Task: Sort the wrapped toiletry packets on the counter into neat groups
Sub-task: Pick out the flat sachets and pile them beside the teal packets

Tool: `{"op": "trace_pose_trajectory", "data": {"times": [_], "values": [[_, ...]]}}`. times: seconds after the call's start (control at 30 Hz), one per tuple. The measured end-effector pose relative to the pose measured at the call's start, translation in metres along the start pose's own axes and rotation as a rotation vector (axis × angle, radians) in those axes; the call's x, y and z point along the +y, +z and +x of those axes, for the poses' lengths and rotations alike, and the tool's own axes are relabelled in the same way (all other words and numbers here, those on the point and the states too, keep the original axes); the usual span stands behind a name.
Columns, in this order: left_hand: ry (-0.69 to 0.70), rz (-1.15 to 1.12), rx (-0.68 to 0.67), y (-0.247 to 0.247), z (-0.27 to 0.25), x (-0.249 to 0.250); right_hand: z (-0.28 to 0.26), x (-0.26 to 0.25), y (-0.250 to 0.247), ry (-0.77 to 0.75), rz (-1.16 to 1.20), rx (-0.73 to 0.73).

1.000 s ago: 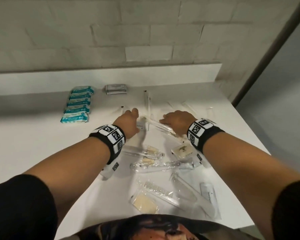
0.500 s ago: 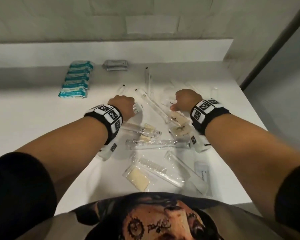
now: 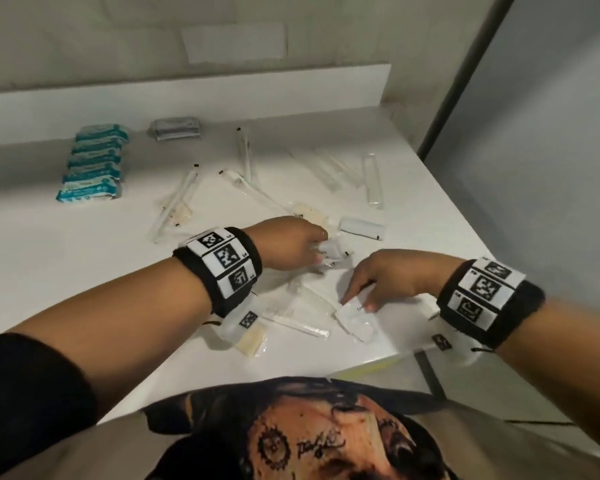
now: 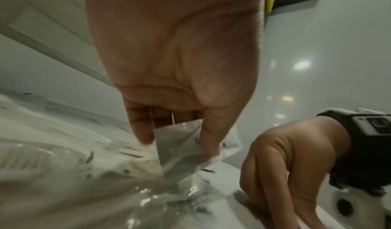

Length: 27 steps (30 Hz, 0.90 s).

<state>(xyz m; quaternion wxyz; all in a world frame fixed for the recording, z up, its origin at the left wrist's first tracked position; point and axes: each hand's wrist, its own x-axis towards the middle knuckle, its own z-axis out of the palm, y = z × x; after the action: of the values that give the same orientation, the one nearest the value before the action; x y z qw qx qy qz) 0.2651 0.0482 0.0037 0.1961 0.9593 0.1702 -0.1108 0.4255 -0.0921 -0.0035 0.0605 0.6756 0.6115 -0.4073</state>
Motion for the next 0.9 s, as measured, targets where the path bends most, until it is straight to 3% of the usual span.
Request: {"op": "trace_pose_trajectory", "data": {"times": [0.13,0.23,0.33,0.47,0.63,0.73,0.9], "values": [[-0.037,0.099,-0.039,0.007,-0.006,-0.010,-0.002,0.025,0.003,0.048,-0.029,0.239],[-0.105,0.144,0.026,0.008,-0.010,-0.021,-0.011,0.043,-0.007,0.118,-0.077,0.346],[-0.174,0.077,0.091,0.004,-0.001,-0.009,-0.018,0.036,-0.009,0.020,-0.042,0.307],[-0.254,0.097,0.028,0.008,0.022,0.023,-0.011,0.015,0.002,-0.088,-0.250,0.161],[-0.342,0.205,0.022,0.020,0.039,0.043,0.002,0.019,0.000,-0.102,-0.422,0.213],[-0.437,0.169,0.050,0.024,0.042,0.043,0.006,0.032,-0.005,-0.015,-0.344,0.257],[-0.527,0.116,0.050,0.026,0.043,0.042,0.004,0.057,-0.030,0.124,-0.012,0.497]]}}
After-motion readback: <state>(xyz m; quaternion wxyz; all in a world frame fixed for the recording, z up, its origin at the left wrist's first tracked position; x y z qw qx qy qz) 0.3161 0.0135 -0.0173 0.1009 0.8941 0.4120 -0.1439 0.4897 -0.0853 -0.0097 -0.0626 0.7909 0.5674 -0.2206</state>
